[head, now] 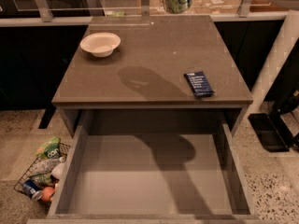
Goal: Place green can into top drawer
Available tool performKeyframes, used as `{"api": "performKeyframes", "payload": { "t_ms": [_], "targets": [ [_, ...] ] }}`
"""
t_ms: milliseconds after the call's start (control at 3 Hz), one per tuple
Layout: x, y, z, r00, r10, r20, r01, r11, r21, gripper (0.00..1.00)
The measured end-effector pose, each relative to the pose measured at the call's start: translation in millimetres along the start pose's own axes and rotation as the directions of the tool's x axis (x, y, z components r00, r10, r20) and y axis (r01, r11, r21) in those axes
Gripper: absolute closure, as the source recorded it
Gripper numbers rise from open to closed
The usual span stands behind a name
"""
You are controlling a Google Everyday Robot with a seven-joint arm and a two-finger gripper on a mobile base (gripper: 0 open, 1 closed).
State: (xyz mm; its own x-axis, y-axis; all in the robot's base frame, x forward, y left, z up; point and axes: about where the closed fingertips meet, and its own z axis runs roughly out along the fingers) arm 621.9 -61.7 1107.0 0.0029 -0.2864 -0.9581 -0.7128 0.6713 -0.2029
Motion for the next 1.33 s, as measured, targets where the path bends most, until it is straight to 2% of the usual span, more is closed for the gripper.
{"api": "performKeyframes", "payload": {
  "t_ms": [333,667,1000,1333],
  "targets": [
    [12.1,26.4,-35.5,1.0,-0.004,-0.021,0.003,0.9988,-0.049,1.0],
    [58.4,57.7,-57.5,0.996,0.066,-0.057,-0.07,0.994,-0.084,1.0],
    [101.9,92.6,-74.9,0.986,0.14,-0.093,-0.15,0.9833,-0.104,1.0],
    [139.8,126.2,-81.8,0.971,0.202,-0.132,-0.219,0.9662,-0.135,1.0]
  ]
}}
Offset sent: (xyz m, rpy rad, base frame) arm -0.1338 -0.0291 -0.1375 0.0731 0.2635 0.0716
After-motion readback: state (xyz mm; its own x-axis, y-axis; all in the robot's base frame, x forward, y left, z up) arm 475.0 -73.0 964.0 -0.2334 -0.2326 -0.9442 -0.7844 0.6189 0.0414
